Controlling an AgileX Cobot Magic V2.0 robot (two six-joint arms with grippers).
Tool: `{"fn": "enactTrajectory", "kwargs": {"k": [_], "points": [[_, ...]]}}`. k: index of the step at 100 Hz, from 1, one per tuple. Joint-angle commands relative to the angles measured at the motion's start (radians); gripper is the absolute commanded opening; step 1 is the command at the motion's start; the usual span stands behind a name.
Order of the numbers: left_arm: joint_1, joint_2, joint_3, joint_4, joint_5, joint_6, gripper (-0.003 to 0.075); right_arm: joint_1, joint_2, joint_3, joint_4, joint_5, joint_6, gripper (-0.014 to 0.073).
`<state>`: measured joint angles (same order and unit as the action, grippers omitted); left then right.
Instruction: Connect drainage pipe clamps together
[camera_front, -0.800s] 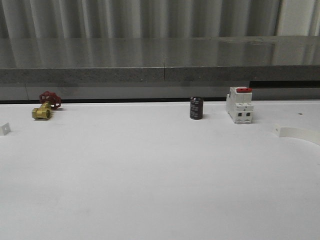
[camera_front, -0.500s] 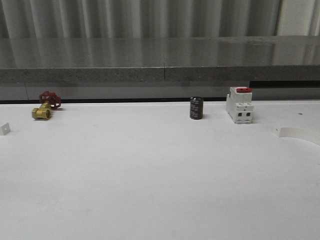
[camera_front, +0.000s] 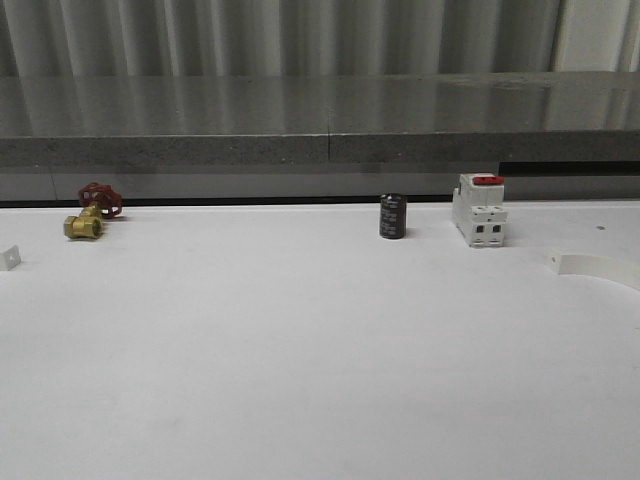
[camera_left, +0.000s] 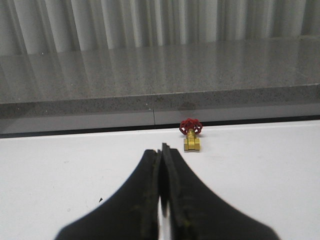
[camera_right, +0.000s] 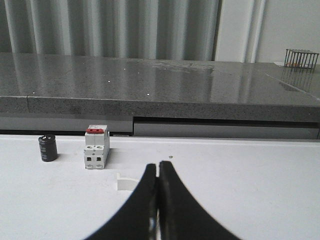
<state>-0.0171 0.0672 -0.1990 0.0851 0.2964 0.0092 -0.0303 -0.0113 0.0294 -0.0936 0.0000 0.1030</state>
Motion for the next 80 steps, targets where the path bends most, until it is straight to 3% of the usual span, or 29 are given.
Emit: {"fn": "enactTrajectory", "kwargs": {"k": [1,17,64,74,80], "points": [[-0.001,0.073,-0.085,-0.016,0.013,-0.009,-0.0021,-0.001,-0.018,-0.019,0.002,-0.087,-0.002,-0.0065],[-0.001,0.206,-0.182,-0.026,0.148,-0.009,-0.0021,-0.001,-0.018,-0.019,0.002,-0.087,-0.002,-0.0065],[-0.001,0.566,-0.364,-0.026,0.295,-0.002,-0.0016,-0.001,-0.018,-0.019,0.002,-0.087,-0.002,-0.0065],[-0.001,0.661,-0.404,-0.026,0.314,-0.002,0.0076,-0.001,-0.018,-0.019,0.002,-0.087,-0.002,-0.0065],[-0.001,0.711,-0.431,-0.026,0.314,-0.002,0.0193,-0.001,-0.018,-0.019,0.002,-0.087,-0.002,-0.0065]]}}
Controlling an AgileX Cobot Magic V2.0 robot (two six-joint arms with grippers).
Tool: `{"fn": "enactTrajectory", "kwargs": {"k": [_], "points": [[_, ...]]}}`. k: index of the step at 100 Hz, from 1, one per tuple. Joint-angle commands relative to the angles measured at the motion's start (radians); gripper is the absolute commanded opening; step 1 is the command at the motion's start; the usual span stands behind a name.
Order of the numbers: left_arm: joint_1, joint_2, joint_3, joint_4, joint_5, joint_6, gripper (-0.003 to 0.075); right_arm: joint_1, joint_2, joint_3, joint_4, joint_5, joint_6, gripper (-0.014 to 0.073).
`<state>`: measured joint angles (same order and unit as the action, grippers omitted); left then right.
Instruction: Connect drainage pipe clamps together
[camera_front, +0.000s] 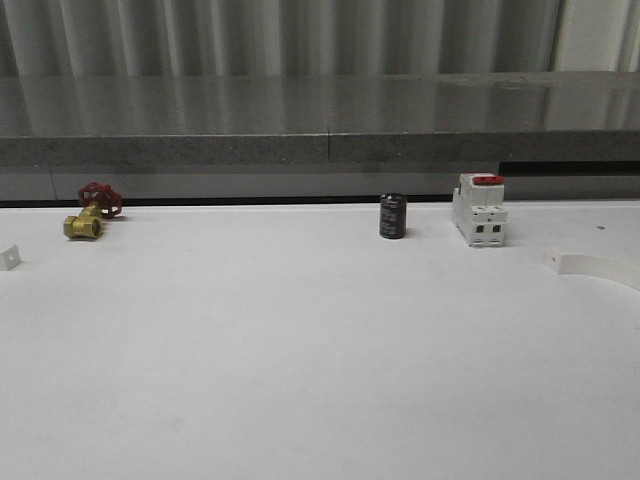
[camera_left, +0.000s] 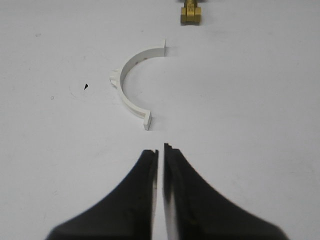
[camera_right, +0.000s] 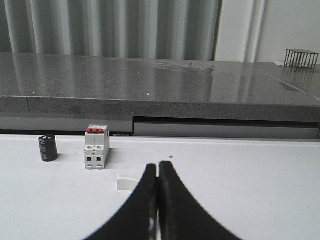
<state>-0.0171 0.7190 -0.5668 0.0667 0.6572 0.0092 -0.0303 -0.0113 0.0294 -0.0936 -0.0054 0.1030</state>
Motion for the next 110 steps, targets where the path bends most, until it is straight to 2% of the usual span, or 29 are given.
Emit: {"fn": "enactTrajectory", "kwargs": {"k": [1,11,18,43,59,86,110], "points": [[-0.001,0.072,-0.067,-0.007,-0.047,-0.002,0.0208,-0.001,-0.018,-0.019,0.002,-0.082,-0.002,-0.0065],[-0.001,0.16,-0.119,-0.006,-0.047,-0.002,0.0429,-0.001,-0.018,-0.019,0.002,-0.082,-0.002,-0.0065],[-0.001,0.229,-0.159,-0.006,-0.04,-0.002,0.0501,-0.001,-0.018,-0.019,0.002,-0.082,-0.002,-0.0065],[0.075,0.519,-0.331,-0.034,-0.019,-0.002,0.0491,-0.001,-0.018,-0.019,0.002,-0.082,-0.002,-0.0065],[0.128,0.717,-0.466,-0.034,0.07,-0.002,0.0491,-0.001,-0.018,-0.019,0.002,-0.082,-0.002,-0.0065],[0.13,1.034,-0.73,-0.03,0.223,0.062,0.0491,-0.001,-0.018,-0.019,0.002,-0.082,-0.002,-0.0065],[0.144,1.201,-0.887,-0.012,0.243,0.089,0.0491,-0.001,-0.018,-0.019,0.002,-0.082,-0.002,-0.0065]]}}
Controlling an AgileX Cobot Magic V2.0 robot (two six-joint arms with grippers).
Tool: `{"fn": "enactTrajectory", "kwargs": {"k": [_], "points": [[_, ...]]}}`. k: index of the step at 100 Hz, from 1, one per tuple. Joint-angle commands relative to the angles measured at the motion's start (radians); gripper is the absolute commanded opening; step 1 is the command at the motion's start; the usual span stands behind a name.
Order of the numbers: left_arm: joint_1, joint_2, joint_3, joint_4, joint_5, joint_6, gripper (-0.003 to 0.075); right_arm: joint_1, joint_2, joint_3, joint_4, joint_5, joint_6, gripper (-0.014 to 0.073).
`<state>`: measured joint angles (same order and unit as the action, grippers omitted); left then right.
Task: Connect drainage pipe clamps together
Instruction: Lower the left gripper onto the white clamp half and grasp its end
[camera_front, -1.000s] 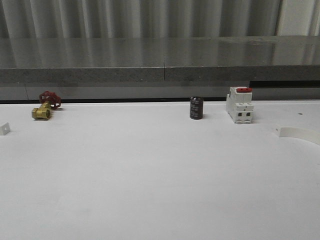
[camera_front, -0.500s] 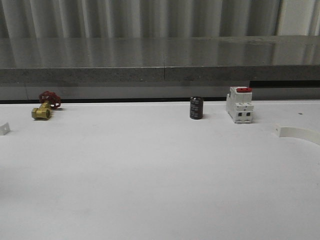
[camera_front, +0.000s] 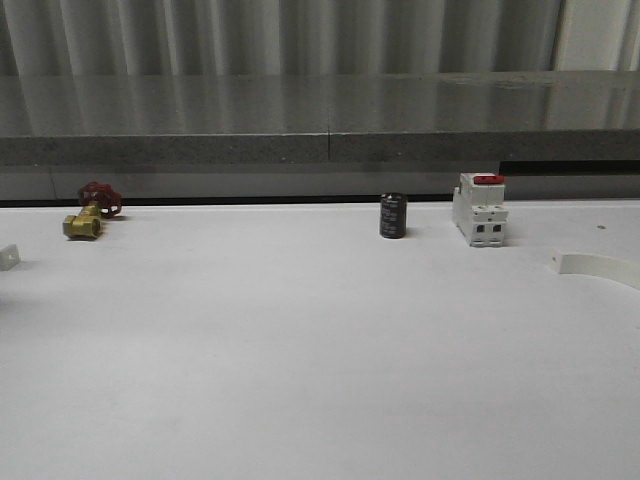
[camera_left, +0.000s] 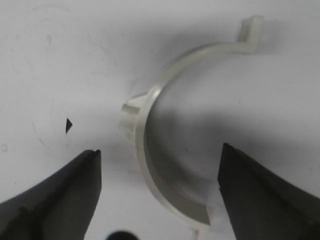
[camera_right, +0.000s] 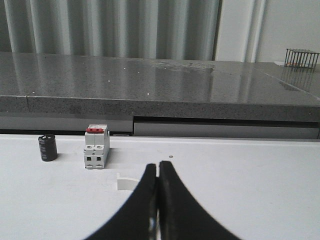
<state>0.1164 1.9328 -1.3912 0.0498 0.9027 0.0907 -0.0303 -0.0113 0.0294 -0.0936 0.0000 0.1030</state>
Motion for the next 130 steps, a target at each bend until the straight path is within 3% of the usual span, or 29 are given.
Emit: {"fn": "enactTrajectory", "kwargs": {"k": [1,59,66,85,97,109,130], "points": [[0.013,-0.006,-0.065,0.004,-0.003,0.008,0.0491,-0.001,-0.018,-0.019,0.002,-0.087,-0.002,-0.0065],[0.034,0.132,-0.119,0.01,-0.055,0.019,0.0488,-0.001,-0.018,-0.019,0.002,-0.087,-0.002,-0.0065],[0.034,0.132,-0.121,0.01,-0.057,0.019,0.0438,-0.001,-0.018,-0.019,0.002,-0.087,-0.002,-0.0065],[0.034,0.123,-0.121,0.01,-0.056,0.019,0.0153,-0.001,-0.018,-0.019,0.002,-0.087,-0.002,-0.0065],[0.034,0.103,-0.121,0.01,-0.063,0.019,0.0032,-0.001,-0.018,-0.019,0.002,-0.087,-0.002,-0.0065],[0.018,0.068,-0.117,0.01,-0.059,0.019,-0.0014,-0.001,-0.018,-0.019,0.002,-0.087,-0.002,-0.0065],[-0.06,-0.036,-0.056,0.013,-0.069,-0.004,-0.0014,-0.001,-0.018,-0.019,0.002,-0.087,-0.002,-0.0065]]}}
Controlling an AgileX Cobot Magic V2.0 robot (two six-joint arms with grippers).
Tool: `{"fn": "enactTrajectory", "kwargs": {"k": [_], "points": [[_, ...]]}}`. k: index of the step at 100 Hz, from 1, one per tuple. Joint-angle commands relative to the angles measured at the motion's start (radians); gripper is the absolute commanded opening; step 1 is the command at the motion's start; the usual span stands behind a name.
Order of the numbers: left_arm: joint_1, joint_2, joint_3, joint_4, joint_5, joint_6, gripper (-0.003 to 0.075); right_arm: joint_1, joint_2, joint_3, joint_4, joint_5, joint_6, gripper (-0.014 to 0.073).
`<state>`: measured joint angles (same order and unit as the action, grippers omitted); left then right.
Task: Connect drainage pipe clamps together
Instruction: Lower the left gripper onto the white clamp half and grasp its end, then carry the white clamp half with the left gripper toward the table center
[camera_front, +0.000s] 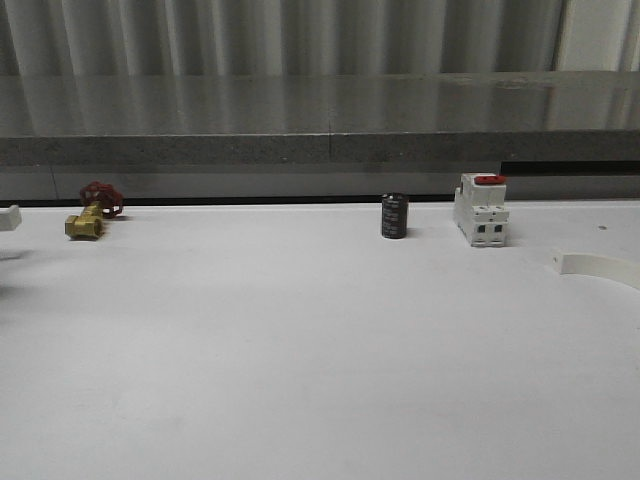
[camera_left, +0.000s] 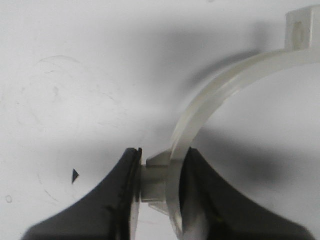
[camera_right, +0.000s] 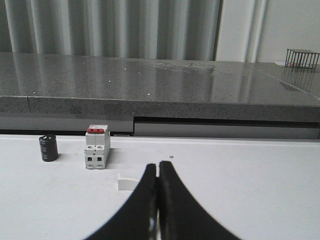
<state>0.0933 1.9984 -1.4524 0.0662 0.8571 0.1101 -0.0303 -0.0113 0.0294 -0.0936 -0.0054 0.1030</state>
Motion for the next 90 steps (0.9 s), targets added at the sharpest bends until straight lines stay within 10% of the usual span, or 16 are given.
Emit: {"fn": "enactTrajectory", "kwargs": {"k": [1,90], "points": [[-0.041,-0.106,0.009,-0.004,-0.025,-0.033,-0.0014,-0.001,-0.018,-0.019,0.002,-0.082,-0.002,-0.0065],[-0.663,-0.126,0.051,0.026,-0.065,-0.612,-0.0013,-0.001,-0.018,-0.019,0.002,-0.082,-0.002,-0.0065]]}}
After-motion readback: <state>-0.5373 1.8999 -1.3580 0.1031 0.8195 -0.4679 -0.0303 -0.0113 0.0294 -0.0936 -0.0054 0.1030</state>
